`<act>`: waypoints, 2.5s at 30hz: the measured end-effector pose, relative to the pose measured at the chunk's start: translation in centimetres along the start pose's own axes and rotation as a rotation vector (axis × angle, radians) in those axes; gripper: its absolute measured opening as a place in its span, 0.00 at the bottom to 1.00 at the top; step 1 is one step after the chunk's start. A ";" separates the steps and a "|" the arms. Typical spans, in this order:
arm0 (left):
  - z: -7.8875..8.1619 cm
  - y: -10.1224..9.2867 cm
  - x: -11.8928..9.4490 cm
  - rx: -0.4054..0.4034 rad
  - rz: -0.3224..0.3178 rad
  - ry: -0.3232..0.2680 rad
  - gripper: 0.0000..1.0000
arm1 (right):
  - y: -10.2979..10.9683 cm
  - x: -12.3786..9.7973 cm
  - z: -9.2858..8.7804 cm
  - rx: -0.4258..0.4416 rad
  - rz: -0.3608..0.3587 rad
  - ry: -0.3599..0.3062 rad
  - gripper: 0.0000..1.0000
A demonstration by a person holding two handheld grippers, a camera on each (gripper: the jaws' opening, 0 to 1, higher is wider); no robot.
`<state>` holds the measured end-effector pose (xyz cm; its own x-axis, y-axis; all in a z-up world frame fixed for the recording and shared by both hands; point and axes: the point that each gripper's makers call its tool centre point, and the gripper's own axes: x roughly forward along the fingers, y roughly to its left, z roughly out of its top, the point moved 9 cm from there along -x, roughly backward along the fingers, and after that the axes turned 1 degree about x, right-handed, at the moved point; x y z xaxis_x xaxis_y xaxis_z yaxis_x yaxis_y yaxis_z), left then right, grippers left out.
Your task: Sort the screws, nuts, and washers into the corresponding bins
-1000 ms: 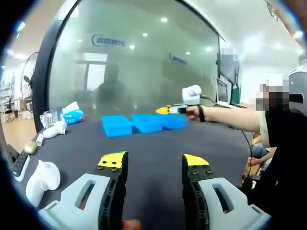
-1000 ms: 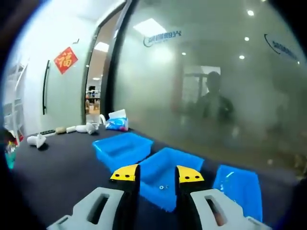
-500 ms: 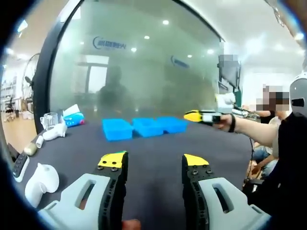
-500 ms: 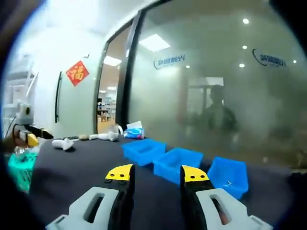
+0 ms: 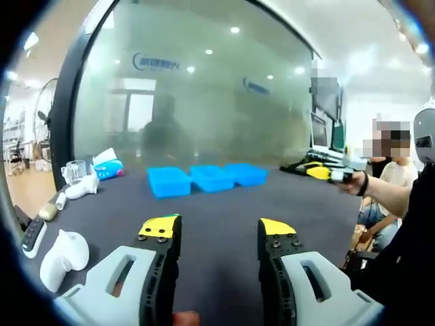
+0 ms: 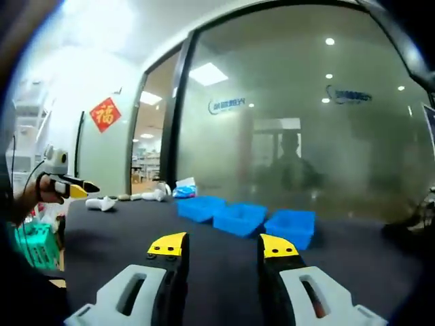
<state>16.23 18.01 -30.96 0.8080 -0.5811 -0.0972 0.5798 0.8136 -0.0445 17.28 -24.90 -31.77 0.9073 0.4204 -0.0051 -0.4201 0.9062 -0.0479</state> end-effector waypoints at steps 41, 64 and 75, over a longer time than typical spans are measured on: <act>0.4 -0.5 -0.8 0.006 0.006 -0.019 0.44 | 0.1 -3.0 -0.3 -0.027 -0.033 0.003 0.36; 0.8 -0.9 -0.9 0.009 -0.003 -0.029 0.44 | 0.2 -3.7 -0.1 -0.012 -0.045 -0.013 0.36; 0.9 -1.0 -0.9 0.005 -0.007 -0.034 0.44 | 0.2 -3.9 -0.1 -0.006 -0.047 -0.018 0.35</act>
<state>14.99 17.71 -29.96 0.8072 -0.5869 -0.0629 0.5855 0.8097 -0.0402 13.61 -26.33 -31.84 0.9256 0.3782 0.0150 -0.3769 0.9247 -0.0539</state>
